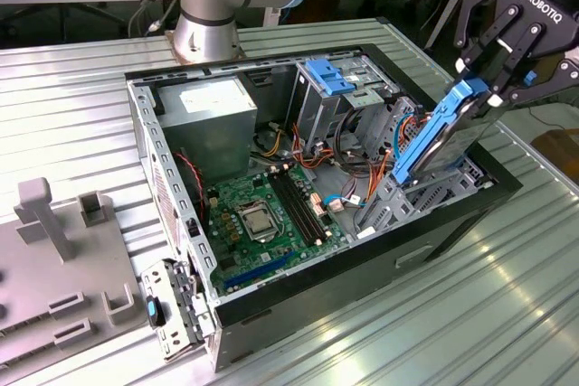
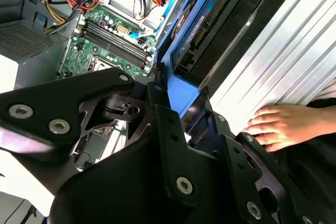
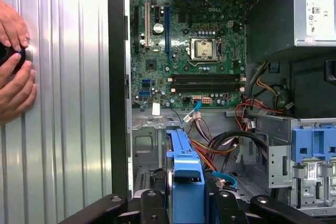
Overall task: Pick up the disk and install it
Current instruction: 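Insert the disk into the insertion slot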
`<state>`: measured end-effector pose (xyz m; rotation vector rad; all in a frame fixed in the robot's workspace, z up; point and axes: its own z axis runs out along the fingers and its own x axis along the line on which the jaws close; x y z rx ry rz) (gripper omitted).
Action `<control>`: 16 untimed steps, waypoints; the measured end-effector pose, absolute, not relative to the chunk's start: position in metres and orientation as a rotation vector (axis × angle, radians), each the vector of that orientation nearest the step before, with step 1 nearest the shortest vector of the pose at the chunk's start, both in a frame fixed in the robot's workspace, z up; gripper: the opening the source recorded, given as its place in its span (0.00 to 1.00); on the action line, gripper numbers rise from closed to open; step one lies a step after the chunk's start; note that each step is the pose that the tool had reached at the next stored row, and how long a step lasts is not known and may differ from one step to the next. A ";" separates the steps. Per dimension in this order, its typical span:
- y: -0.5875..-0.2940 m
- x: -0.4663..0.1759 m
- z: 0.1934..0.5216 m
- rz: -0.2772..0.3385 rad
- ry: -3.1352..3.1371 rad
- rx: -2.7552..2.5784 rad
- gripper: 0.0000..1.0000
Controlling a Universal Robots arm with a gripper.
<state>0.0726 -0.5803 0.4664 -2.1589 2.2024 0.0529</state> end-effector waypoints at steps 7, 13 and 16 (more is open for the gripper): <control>-0.580 0.073 0.452 0.053 2.202 -2.159 0.37; -0.580 0.073 0.448 0.053 2.202 -2.159 0.37; -0.581 0.073 0.446 0.055 2.202 -2.158 0.37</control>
